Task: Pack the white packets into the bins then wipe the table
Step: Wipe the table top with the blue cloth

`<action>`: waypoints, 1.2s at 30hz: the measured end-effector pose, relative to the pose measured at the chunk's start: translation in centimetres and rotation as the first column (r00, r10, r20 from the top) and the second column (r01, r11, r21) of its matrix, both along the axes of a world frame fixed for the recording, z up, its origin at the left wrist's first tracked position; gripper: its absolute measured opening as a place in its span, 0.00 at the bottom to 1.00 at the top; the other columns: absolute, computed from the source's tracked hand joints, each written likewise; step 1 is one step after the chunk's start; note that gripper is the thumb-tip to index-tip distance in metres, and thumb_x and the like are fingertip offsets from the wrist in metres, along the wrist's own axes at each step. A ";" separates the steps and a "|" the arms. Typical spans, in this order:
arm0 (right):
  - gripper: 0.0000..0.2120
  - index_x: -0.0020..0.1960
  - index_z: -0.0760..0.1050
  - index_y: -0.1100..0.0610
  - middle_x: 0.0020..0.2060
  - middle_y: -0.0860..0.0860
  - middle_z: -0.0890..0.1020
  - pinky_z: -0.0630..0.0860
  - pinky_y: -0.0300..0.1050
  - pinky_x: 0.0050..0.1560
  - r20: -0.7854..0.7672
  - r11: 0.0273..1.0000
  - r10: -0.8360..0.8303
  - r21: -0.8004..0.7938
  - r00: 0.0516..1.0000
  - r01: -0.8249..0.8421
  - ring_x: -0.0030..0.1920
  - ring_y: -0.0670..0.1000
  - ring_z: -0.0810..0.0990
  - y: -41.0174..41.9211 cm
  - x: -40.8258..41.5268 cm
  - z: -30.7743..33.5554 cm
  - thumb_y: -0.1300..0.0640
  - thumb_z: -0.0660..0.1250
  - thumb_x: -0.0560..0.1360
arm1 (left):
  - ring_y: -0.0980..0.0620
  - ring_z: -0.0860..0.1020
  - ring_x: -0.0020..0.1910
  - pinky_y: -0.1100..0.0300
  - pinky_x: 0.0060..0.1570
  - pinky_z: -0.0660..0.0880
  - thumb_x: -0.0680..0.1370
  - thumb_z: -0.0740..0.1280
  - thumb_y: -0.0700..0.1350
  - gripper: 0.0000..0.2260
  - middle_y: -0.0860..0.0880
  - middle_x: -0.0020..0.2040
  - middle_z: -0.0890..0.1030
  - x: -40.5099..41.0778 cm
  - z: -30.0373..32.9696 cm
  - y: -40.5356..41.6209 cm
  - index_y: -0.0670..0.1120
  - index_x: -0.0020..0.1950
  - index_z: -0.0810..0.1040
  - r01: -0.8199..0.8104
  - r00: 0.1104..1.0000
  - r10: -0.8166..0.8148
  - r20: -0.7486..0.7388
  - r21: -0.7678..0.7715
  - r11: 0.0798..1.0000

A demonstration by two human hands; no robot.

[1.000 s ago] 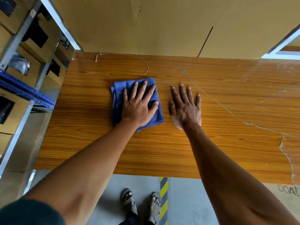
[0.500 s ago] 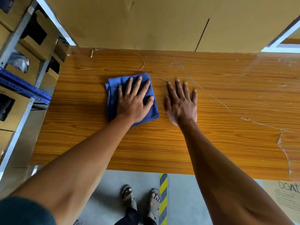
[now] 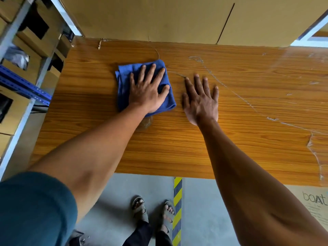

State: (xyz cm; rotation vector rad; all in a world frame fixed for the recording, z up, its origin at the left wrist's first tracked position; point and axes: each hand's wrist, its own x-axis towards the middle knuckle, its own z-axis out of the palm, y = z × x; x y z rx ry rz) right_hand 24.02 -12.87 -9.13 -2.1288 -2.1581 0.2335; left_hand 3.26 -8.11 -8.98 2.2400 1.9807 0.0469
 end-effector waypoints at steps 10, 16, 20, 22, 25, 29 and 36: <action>0.30 0.86 0.44 0.45 0.86 0.48 0.44 0.43 0.64 0.82 -0.006 1.000 0.001 -0.031 1.000 -0.001 0.85 0.52 0.41 -6.4 -0.5 0.5 0.39 0.41 0.86 | 0.44 0.50 0.86 0.31 0.79 0.49 0.83 0.51 0.68 0.32 0.53 0.87 0.51 -0.8 0.0 -16.6 0.60 0.86 0.53 0.108 0.993 -0.104 -0.052 0.074 0.991; 0.30 0.86 0.44 0.44 0.86 0.47 0.45 0.44 0.65 0.82 0.004 1.000 -0.017 -0.008 1.000 0.017 0.85 0.53 0.43 -5.9 -0.8 0.3 0.39 0.42 0.86 | 0.45 0.47 0.86 0.30 0.80 0.45 0.82 0.46 0.71 0.33 0.53 0.87 0.49 -0.3 0.4 -6.4 0.61 0.86 0.51 -0.013 1.000 0.012 0.004 0.020 1.000; 0.30 0.86 0.45 0.43 0.86 0.46 0.46 0.46 0.66 0.82 0.002 1.000 -0.012 -0.005 1.000 0.012 0.85 0.53 0.44 -6.1 -0.7 0.2 0.39 0.42 0.86 | 0.44 0.50 0.86 0.30 0.79 0.48 0.82 0.48 0.69 0.33 0.52 0.87 0.52 -0.4 -0.3 -9.5 0.60 0.86 0.54 0.056 0.998 -0.056 0.003 0.065 0.996; 0.30 0.86 0.45 0.43 0.86 0.47 0.46 0.46 0.67 0.82 -0.001 1.000 -0.013 -0.009 1.000 0.013 0.85 0.53 0.44 -6.3 -0.7 0.3 0.39 0.41 0.86 | 0.43 0.51 0.86 0.30 0.79 0.49 0.83 0.51 0.68 0.32 0.52 0.87 0.53 -0.6 -0.2 -14.4 0.60 0.86 0.56 0.107 0.994 -0.107 -0.003 0.103 0.989; 0.30 0.86 0.43 0.44 0.86 0.47 0.45 0.45 0.67 0.82 -0.006 1.000 -0.001 -0.014 1.000 0.001 0.85 0.54 0.42 -6.3 -0.7 0.6 0.39 0.40 0.86 | 0.43 0.48 0.86 0.31 0.79 0.48 0.84 0.50 0.68 0.32 0.52 0.87 0.50 -0.8 0.1 -20.6 0.60 0.86 0.52 0.136 0.990 -0.132 -0.050 0.070 0.988; 0.30 0.86 0.43 0.44 0.86 0.48 0.45 0.44 0.66 0.82 -0.005 1.000 -0.002 -0.008 1.000 0.002 0.85 0.54 0.42 -6.4 -0.8 0.6 0.39 0.40 0.86 | 0.43 0.49 0.86 0.30 0.79 0.48 0.83 0.51 0.69 0.32 0.53 0.87 0.51 -1.3 -0.1 -18.3 0.61 0.86 0.53 0.098 0.995 -0.095 -0.038 0.072 0.993; 0.30 0.86 0.45 0.44 0.86 0.47 0.46 0.43 0.65 0.82 -0.004 1.000 0.008 -0.002 1.000 -0.008 0.85 0.54 0.43 -6.2 -0.8 0.5 0.39 0.40 0.86 | 0.43 0.47 0.86 0.28 0.79 0.46 0.82 0.46 0.71 0.33 0.52 0.87 0.50 -0.8 -0.5 -9.7 0.61 0.86 0.51 -0.040 0.999 0.040 -0.006 0.032 0.999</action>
